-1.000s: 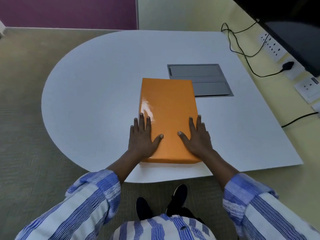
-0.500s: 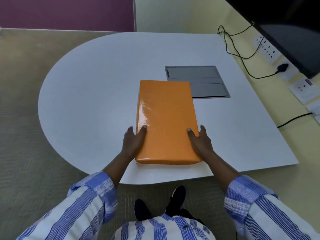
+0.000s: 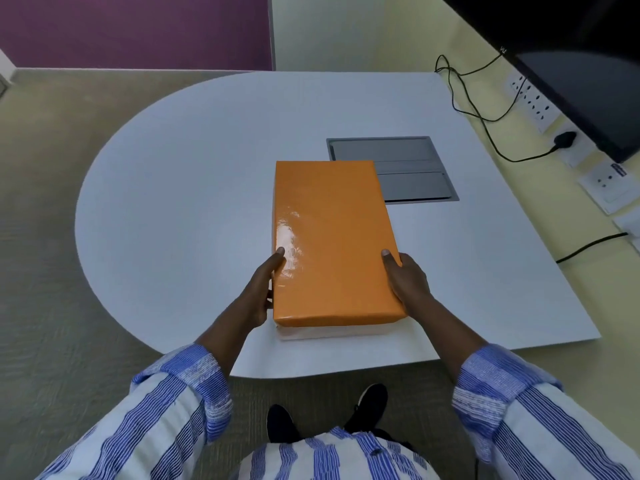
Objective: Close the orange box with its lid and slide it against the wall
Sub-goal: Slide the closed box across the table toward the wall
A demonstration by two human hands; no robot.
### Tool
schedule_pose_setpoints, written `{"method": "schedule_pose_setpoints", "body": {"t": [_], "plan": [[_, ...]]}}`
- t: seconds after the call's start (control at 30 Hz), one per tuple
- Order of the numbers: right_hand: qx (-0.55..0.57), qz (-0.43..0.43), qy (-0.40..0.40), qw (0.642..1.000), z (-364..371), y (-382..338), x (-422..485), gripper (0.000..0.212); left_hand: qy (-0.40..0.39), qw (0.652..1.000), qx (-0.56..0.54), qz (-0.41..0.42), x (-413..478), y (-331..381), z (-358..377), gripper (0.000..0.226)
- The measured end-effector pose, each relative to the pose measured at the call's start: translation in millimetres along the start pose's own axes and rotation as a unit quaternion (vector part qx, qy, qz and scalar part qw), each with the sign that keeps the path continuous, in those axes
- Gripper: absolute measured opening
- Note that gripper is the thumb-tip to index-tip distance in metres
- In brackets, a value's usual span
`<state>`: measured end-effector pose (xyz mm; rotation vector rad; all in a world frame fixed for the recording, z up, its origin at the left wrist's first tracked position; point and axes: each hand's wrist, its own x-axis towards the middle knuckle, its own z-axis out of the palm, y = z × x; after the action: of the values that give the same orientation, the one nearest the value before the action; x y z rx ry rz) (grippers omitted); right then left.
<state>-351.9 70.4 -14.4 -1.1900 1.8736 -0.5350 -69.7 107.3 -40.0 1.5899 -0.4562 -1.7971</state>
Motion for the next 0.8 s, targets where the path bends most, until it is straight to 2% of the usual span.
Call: {"method": "schedule_pose_setpoints", "body": {"t": [0.07, 0.17, 0.3, 0.5, 0.8], "plan": [[0.002, -0.007, 0.002, 1.0, -18.5, 0.3, 10.5, 0.061, 0.007, 1.0, -0.014, 0.013, 4.6, 0.6, 15.3, 0.072], [-0.003, -0.02, 0.008, 1.0, -49.7, 5.4, 24.3, 0.062, -0.043, 0.998, -0.034, 0.024, 14.4, -2.3, 47.3, 0.087], [-0.008, -0.038, 0.022, 0.999, -102.6, 20.0, 46.9, 0.063, -0.073, 0.996, -0.008, 0.049, 24.0, -0.2, 109.6, 0.089], [0.0, -0.011, 0.059, 0.998, -190.4, 63.1, 76.0, 0.059, -0.129, 0.99, 0.05, 0.039, 45.9, 4.4, 213.5, 0.104], [-0.011, 0.039, 0.109, 0.993, -297.4, 134.7, 102.2, 0.06, -0.184, 0.979, 0.086, 0.012, 68.4, -19.0, 352.5, 0.095]]}}
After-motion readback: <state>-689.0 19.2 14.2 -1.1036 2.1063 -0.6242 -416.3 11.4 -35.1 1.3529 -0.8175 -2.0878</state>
